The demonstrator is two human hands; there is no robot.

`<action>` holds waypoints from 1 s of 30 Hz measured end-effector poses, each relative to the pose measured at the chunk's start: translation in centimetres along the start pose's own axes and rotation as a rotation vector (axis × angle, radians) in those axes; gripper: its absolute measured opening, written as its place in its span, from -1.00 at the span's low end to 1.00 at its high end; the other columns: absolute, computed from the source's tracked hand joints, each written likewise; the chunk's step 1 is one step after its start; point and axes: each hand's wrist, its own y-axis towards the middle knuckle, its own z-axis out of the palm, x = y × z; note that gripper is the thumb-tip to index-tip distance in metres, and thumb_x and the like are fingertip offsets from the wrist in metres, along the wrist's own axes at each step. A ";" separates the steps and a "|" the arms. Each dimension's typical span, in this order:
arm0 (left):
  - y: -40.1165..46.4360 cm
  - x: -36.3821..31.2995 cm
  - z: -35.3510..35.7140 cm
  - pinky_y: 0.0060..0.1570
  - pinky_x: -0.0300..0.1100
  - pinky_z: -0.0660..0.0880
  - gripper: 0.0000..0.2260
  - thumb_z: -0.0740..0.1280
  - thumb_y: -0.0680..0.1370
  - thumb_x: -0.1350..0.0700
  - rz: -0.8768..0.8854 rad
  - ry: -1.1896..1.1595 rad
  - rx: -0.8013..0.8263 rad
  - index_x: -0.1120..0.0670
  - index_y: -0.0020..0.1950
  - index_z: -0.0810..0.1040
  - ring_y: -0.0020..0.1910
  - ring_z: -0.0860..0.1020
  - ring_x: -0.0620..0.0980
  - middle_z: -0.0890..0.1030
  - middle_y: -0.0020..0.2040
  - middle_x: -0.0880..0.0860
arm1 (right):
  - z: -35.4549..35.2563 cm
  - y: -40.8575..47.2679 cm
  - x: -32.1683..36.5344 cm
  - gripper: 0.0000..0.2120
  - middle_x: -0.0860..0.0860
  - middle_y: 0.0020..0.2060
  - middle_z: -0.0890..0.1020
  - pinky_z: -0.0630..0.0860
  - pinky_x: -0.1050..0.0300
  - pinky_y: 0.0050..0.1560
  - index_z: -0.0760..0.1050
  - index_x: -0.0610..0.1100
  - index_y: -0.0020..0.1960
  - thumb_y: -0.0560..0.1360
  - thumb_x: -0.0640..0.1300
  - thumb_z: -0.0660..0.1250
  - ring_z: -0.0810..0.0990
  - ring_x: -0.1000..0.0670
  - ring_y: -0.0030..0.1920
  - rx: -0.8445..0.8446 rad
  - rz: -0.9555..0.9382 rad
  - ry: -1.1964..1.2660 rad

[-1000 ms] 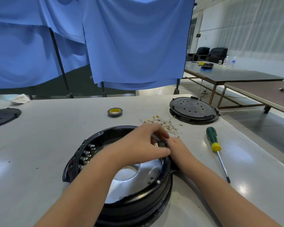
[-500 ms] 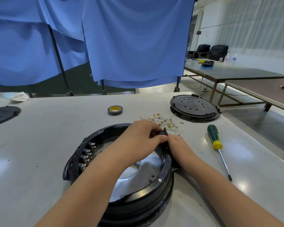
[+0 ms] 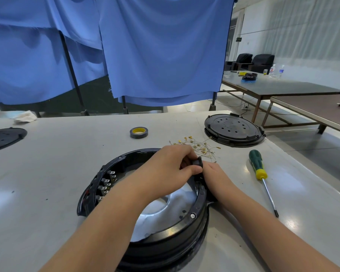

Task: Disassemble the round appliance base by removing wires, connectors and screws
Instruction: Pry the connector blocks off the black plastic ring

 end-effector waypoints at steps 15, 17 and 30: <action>0.0 -0.9 -1.4 -0.10 -0.31 0.52 -0.89 0.36 0.53 0.01 0.059 -0.060 -0.108 -0.04 0.03 0.50 -0.12 0.55 -0.21 0.60 -0.08 -0.13 | 0.2 -0.3 0.4 -0.54 0.11 -0.45 0.63 0.46 0.34 -0.32 0.57 -0.03 -0.39 0.62 -0.06 0.11 0.54 0.26 -0.41 -0.051 -0.033 -0.126; 0.1 -0.3 -2.0 -0.16 -0.28 0.55 -0.89 0.38 0.50 -0.03 0.035 -0.036 -0.118 -0.09 -0.01 0.52 -0.16 0.56 -0.22 0.60 -0.13 -0.16 | -0.1 -0.4 0.6 -0.60 0.03 -0.39 0.63 0.47 0.18 -0.22 0.58 -0.10 -0.33 0.60 -0.08 0.15 0.54 0.18 -0.34 -0.073 -0.096 -0.175; -0.2 0.3 -2.2 -0.06 -0.04 0.54 -0.86 0.37 0.45 0.07 -0.023 0.173 -0.049 -0.01 0.01 0.58 -0.15 0.58 -0.07 0.62 -0.18 -0.06 | -0.4 -2.2 3.3 -0.76 -0.01 -0.02 0.70 0.52 0.15 0.12 0.59 -0.08 0.08 0.43 -0.25 0.46 0.65 0.06 0.06 0.034 -0.250 0.032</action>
